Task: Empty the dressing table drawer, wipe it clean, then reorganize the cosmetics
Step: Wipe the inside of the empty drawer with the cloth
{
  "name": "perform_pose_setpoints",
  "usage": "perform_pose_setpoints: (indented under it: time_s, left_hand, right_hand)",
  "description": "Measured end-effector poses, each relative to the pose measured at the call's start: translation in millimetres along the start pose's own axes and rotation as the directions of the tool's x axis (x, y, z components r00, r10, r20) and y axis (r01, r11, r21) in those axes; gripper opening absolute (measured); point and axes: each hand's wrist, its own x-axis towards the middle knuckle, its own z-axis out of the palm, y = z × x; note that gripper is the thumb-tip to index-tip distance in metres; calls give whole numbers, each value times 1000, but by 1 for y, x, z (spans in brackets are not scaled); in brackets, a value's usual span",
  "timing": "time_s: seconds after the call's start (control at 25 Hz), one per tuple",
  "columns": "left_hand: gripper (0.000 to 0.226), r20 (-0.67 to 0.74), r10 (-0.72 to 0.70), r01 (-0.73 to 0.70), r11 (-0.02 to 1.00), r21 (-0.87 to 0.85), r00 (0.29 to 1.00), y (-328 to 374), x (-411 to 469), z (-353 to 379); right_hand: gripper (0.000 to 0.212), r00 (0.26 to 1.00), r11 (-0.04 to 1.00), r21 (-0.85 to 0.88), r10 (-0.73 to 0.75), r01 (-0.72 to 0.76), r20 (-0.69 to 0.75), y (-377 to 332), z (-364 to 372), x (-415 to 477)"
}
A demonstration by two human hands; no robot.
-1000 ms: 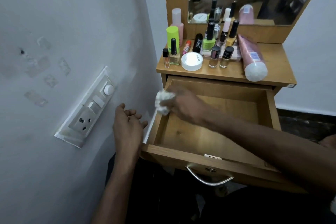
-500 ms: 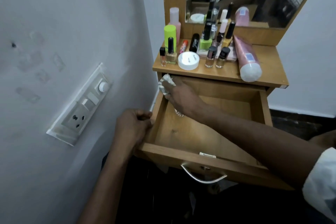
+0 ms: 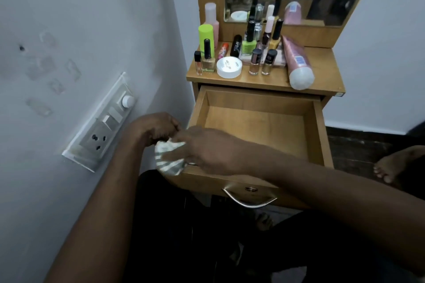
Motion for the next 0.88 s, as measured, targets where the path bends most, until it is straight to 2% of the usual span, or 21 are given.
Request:
perform_pose_setpoints:
  time_s: [0.12, 0.2, 0.28, 0.4, 0.72, 0.8, 0.88]
  left_hand:
    - [25, 16, -1, 1, 1000, -9, 1000, -6, 2, -1]
    - [21, 0, 8, -8, 999, -40, 1000, -10, 2, 2]
    - [18, 26, -12, 15, 990, -138, 1000, -11, 3, 5]
    - [18, 66, -18, 33, 974, -224, 998, -11, 4, 9]
    - [32, 89, -55, 76, 964, -255, 995, -8, 5, 12]
    - [35, 97, -65, 88, 961, -261, 993, -6, 6, 13]
    - [34, 99, -70, 93, 961, -259, 993, -3, 4, 14]
  right_hand:
    - [42, 1000, 985, -173, -16, 16, 0, -14, 18, 20]
    - [38, 999, 950, -309, 27, -37, -37, -28, 19, 19]
    - [41, 994, 923, -370, 82, -105, -77, -45, 26, 8]
    - [49, 976, 927, -309, 189, -212, -105, -50, 24, -32]
    - [40, 933, 885, -302, 312, -355, -181, -24, 1, -219]
    - [40, 930, 884, -289, 335, -367, -155, -13, -7, -258]
    - [49, 933, 902, -239, 344, -361, -108, 0, -23, -286]
